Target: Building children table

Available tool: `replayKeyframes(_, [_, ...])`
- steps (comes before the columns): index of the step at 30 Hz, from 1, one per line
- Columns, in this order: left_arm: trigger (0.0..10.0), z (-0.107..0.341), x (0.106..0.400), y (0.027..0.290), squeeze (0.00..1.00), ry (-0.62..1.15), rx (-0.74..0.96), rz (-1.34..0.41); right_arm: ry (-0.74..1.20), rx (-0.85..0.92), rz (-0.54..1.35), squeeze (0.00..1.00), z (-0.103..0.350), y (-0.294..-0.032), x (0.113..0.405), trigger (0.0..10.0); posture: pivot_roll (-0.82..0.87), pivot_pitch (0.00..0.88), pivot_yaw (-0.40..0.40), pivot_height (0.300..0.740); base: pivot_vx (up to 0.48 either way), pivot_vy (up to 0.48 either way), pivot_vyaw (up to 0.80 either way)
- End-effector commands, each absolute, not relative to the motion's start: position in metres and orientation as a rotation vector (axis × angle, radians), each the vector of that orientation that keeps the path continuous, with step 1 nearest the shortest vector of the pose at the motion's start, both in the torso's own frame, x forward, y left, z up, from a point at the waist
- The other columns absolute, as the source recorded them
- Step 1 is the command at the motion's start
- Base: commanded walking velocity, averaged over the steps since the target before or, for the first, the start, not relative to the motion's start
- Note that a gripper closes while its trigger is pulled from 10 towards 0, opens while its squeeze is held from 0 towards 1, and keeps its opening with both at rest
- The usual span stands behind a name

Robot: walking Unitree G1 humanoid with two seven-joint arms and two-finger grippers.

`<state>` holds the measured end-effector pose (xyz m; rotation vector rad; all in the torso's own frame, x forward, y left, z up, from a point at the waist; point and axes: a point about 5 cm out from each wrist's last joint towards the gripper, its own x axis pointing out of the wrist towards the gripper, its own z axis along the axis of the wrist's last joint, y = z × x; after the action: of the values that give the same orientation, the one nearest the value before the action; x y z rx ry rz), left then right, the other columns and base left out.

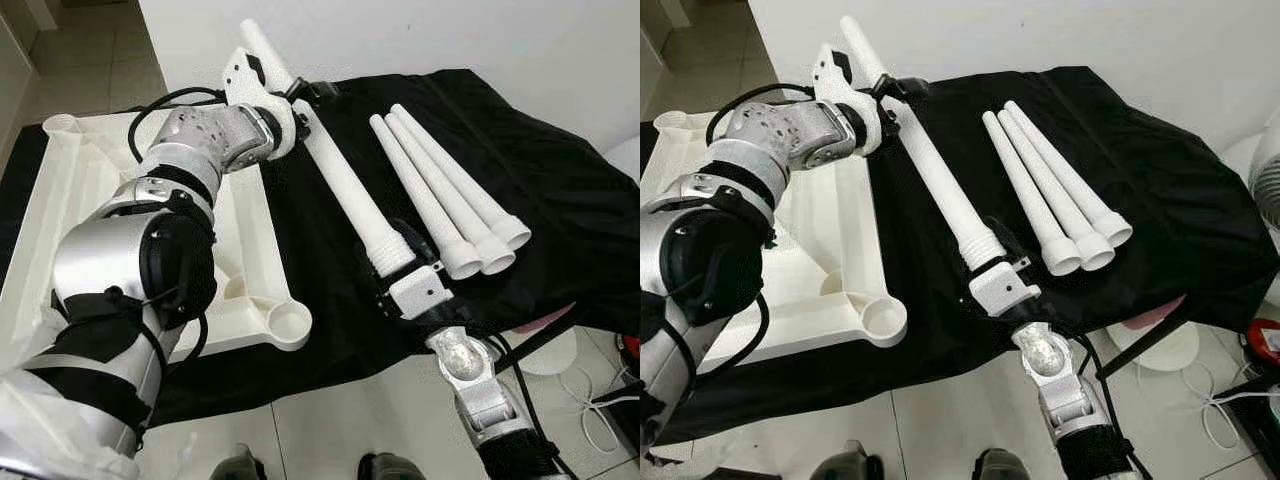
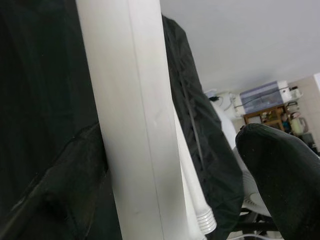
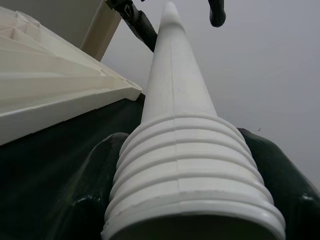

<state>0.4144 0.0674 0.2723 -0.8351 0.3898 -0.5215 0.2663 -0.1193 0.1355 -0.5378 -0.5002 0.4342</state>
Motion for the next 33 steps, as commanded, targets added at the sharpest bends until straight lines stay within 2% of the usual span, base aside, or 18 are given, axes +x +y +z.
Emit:
replayKeyframes(1, [10.0, 0.278, 0.406, 0.048, 0.00, 0.347, -0.879, -0.760, -0.489, -0.571, 0.530, 0.00, 0.129, -0.106, 0.264, 10.0, -0.03, 0.009, 0.040, 0.740, 0.000, 0.000, 0.00])
replayKeyframes(5, [10.0, 0.279, 0.407, 0.049, 0.00, 0.338, -0.885, -0.764, -0.484, -0.572, 0.536, 0.00, 0.127, -0.106, 0.262, 10.0, -0.03, 0.009, 0.039, 0.740, 0.000, 0.000, 0.00])
replayKeyframes(6, [4.7, 0.281, 0.407, 0.050, 0.00, 0.331, -0.887, -0.765, -0.480, -0.571, 0.539, 0.00, 0.126, -0.106, 0.262, 10.0, -0.03, 0.010, 0.039, 0.740, 0.000, 0.000, 0.00])
replayKeyframes(7, [0.0, 0.282, 0.408, 0.051, 0.00, 0.320, -0.891, -0.760, -0.479, -0.578, 0.543, 0.00, 0.125, -0.106, 0.261, 10.0, -0.03, 0.010, 0.040, 0.740, 0.000, 0.000, 0.00])
replayKeyframes(20, [0.0, 0.287, 0.409, 0.056, 0.00, 0.292, -0.946, -0.750, -0.473, -0.588, 0.551, 0.00, 0.120, -0.105, 0.261, 10.0, -0.02, 0.014, 0.042, 0.740, 0.000, 0.000, 0.00])
replayKeyframes(24, [0.0, 0.288, 0.410, 0.058, 0.00, 0.286, -0.966, -0.739, -0.459, -0.522, 0.515, 0.00, 0.121, -0.108, 0.263, 10.0, -0.02, 0.013, 0.042, 0.740, 0.000, 0.000, 0.00])
replayKeyframes(25, [0.0, 0.288, 0.410, 0.058, 0.00, 0.285, -0.981, -0.730, -0.451, -0.461, 0.514, 1.00, 0.121, -0.110, 0.263, 10.0, -0.02, 0.012, 0.041, 0.740, 0.000, 0.000, 0.00])
replayKeyframes(27, [0.0, 0.289, 0.411, 0.059, 0.00, 0.285, -0.991, -0.725, -0.448, -0.419, 0.515, 1.00, 0.121, -0.110, 0.263, 10.0, -0.02, 0.012, 0.041, 0.740, 0.000, 0.000, 0.00])
replayKeyframes(28, [3.5, 0.289, 0.411, 0.060, 0.00, 0.284, -0.994, -0.718, -0.447, -0.378, 0.497, 1.00, 0.122, -0.112, 0.263, 10.0, -0.01, 0.010, 0.040, 0.740, 0.000, 0.000, 0.00])
replayKeyframes(29, [10.0, 0.289, 0.412, 0.061, 0.00, 0.287, -1.003, -0.703, -0.447, -0.344, 0.484, 1.00, 0.122, -0.113, 0.263, 10.0, -0.01, 0.006, 0.038, 0.740, 0.000, 0.000, 0.00])
replayKeyframes(33, [10.0, 0.292, 0.414, 0.066, 0.00, 0.266, -1.021, -0.672, -0.441, -0.277, 0.457, 1.00, 0.121, -0.112, 0.262, 10.0, -0.01, 0.000, 0.038, 0.740, 0.000, 0.000, 0.00])
